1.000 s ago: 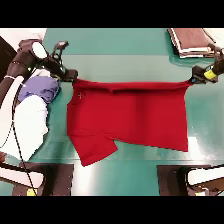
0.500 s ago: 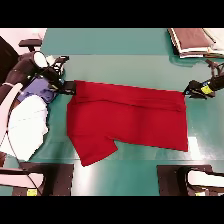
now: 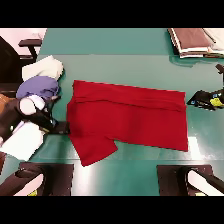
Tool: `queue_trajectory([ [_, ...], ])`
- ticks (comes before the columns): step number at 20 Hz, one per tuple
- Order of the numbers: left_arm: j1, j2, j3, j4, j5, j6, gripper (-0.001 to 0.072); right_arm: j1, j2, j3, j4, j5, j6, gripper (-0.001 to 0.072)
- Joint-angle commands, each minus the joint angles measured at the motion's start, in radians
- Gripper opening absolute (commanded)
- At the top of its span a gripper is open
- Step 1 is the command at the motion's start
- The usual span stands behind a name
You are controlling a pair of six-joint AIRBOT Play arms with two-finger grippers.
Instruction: Fold the shirts.
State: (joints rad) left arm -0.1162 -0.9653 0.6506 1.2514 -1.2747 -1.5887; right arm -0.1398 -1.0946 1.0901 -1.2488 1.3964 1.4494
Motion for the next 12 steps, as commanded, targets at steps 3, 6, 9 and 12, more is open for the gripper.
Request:
queue_trajectory([
  [3, -0.001, 0.078, -0.243, -0.265, 0.187, 0.047, 0.0479, -0.001, 0.056, -0.026, 0.002, -0.008, 0.0, 0.0487],
  [6, 0.0, 0.074, -0.265, -0.281, 0.231, 0.051, 0.0478, -0.001, 0.056, -0.026, 0.002, -0.005, 0.0, 0.0487],
  [9, 0.0, 0.074, -0.261, -0.317, 0.241, 0.052, 0.0361, -0.001, 0.056, -0.026, 0.037, 0.003, 0.0, 0.0487],
  [12, 0.0, 0.076, -0.218, -0.309, 0.195, 0.099, 0.0021, -0.002, 0.057, -0.042, -0.072, 0.098, 0.0, 0.0487],
])
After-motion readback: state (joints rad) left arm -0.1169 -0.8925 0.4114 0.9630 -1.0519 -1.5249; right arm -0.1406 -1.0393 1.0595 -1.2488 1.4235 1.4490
